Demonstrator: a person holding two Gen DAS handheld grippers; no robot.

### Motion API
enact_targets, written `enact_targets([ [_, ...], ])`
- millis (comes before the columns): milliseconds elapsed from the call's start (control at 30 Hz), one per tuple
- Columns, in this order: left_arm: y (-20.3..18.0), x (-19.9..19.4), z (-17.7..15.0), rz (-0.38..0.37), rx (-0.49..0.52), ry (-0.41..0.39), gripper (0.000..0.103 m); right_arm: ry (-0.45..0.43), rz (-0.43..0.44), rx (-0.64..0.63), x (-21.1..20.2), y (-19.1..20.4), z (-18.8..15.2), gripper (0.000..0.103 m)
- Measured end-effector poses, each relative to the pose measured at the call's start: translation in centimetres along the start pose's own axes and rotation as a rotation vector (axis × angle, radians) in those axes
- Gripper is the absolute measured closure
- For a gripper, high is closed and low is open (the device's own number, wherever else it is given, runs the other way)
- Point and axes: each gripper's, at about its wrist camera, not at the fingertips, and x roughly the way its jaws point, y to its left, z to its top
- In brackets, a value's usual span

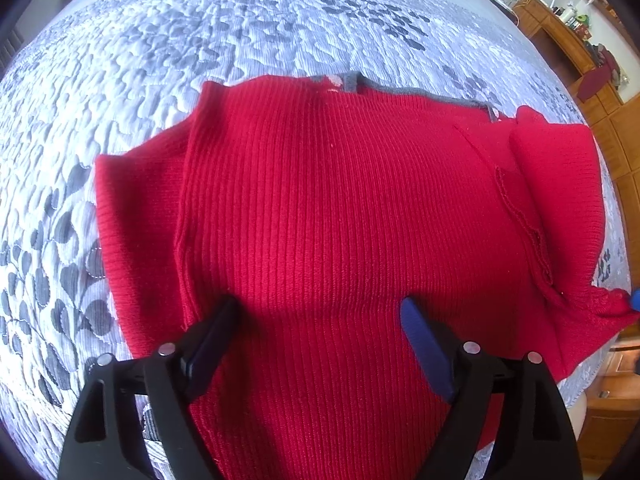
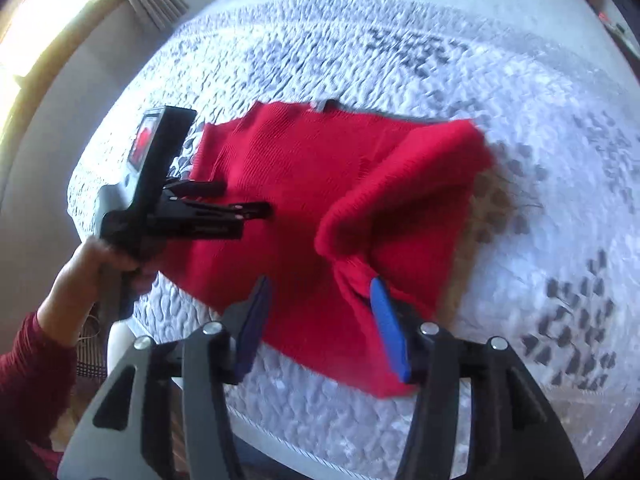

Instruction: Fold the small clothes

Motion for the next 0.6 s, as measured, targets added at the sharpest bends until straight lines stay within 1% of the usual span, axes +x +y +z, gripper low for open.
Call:
enact_targets([
  [33, 0.0, 0.0, 0.1, -0.001, -0.002, 0.000, 0.019, -0.009, -0.003, 0.012, -0.5, -0.4, -0.5, 0.042],
  [67, 0.0, 0.1, 0.1, -0.002, -0.004, 0.000, 0.019, -0.014, -0.010, 0.022, -0.8, -1.0, -1.1, 0.040],
  [133, 0.0, 0.1, 0.2, -0.002, -0.006, 0.001, 0.019, -0.023, -0.050, 0.035, -0.9, -1.9, -2.2, 0.035],
  [200, 0.1, 0.1, 0.3, -0.007, -0.011, 0.004, 0.019, -0.005, -0.062, 0.069, 0.0, -3.2, -2.9, 0.034],
  [300, 0.4, 0.0, 0.5, -0.017, -0.023, 0.008, 0.019, 0.005, -0.036, 0.126, 1.4, -4.8, -3.1, 0.034],
  [333, 0.5, -0.1, 0.5, -0.020, -0.027, 0.008, 0.019, 0.003, -0.025, 0.139, 1.8, -5.2, -3.0, 0.037],
  [367, 0.6, -0.1, 0.6, -0.025, -0.031, 0.009, 0.019, 0.005, 0.006, 0.148, 2.3, -5.5, -2.7, 0.040],
  [400, 0.6, -0.1, 0.6, -0.026, -0.034, 0.009, 0.019, 0.008, 0.036, 0.157, 2.7, -5.6, -2.5, 0.054],
  [433, 0.6, -0.1, 0.6, -0.026, -0.037, 0.010, 0.019, 0.017, 0.074, 0.162, 3.0, -5.5, -2.4, 0.076],
  [467, 0.6, -0.1, 0.6, -0.026, -0.042, 0.010, 0.019, 0.027, 0.111, 0.165, 3.3, -5.3, -2.3, 0.085],
  [500, 0.6, -0.2, 0.7, -0.027, -0.047, 0.011, 0.019, 0.033, 0.145, 0.160, 3.5, -4.8, -2.3, 0.092],
  [600, 1.0, -0.6, 1.0, -0.045, -0.079, 0.021, 0.019, 0.052, 0.190, 0.114, 4.1, -2.9, -2.7, 0.095],
])
